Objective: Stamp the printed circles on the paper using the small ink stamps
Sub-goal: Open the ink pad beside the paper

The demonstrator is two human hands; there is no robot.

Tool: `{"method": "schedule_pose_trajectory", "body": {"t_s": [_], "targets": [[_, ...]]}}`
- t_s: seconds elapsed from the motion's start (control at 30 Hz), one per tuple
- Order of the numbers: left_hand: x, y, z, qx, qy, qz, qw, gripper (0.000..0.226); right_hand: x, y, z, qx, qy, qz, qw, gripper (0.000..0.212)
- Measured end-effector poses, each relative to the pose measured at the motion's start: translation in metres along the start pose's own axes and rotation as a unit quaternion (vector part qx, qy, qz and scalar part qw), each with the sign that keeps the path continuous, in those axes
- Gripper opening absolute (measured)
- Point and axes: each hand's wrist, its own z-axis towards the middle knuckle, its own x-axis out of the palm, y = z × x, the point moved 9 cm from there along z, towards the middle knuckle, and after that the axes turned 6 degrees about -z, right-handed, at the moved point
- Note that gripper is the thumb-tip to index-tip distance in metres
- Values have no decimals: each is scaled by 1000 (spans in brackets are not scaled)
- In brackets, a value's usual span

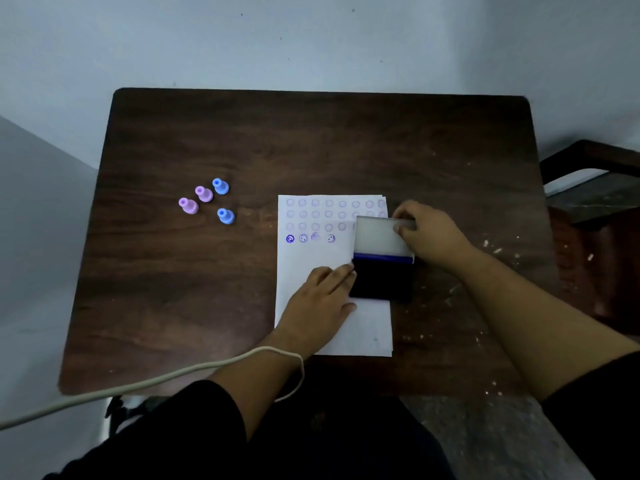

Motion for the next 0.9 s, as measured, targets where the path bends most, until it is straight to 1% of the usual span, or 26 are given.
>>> {"method": "schedule_pose_trajectory", "body": {"t_s": [0.1, 0.2, 0.3, 0.37, 0.43, 0.47, 0.5, 0.6, 0.67, 0.7, 0.73, 0.8, 0.83, 0.9], "targets": [[3, 3, -2, 16, -5, 0, 1000, 58, -2, -5, -1, 12, -45, -18, 999, 14], [7, 5, -5, 32, -8, 10, 999, 57, 2, -12, 1, 38, -58, -36, 997, 17], [6, 1, -6, 78, -39, 31, 996, 55, 3, -13, 4, 55, -52, -63, 995, 19], [5, 1, -6, 89, -49, 34, 994, 54, 3, -6, 6, 68, -25, -93, 993, 20], [9, 0, -8, 96, -44, 37, 994, 51, -3, 8, 7, 80, -6, -158, 984, 28], [12, -3, -10, 107, -42, 38, 993, 48, -10, 22, 9, 70, -17, -198, 978, 30], [16, -4, -11, 116, -45, 39, 991, 46, -16, 43, 14, 43, -42, -220, 974, 30], [22, 2, -12, 106, -44, 20, 993, 47, -28, 127, 24, -87, -132, -192, 969, 22], [24, 7, -13, 92, -31, 23, 995, 51, -31, 180, 23, -173, -193, -199, 945, 10], [24, 8, -12, 89, -27, 28, 995, 53, -32, 201, 23, -209, -205, -178, 939, 7], [22, 7, -12, 92, -26, 32, 995, 53, -31, 219, 24, -241, -192, -136, 942, 7], [17, 4, -12, 92, -34, 42, 994, 52, -14, 248, 30, -305, -119, -47, 944, 13], [15, 3, -11, 93, -41, 49, 994, 51, 0, 260, 34, -331, -82, -33, 939, 16], [12, 3, -11, 101, -55, 65, 991, 48, 29, 279, 39, -374, -40, -49, 925, 24]]}}
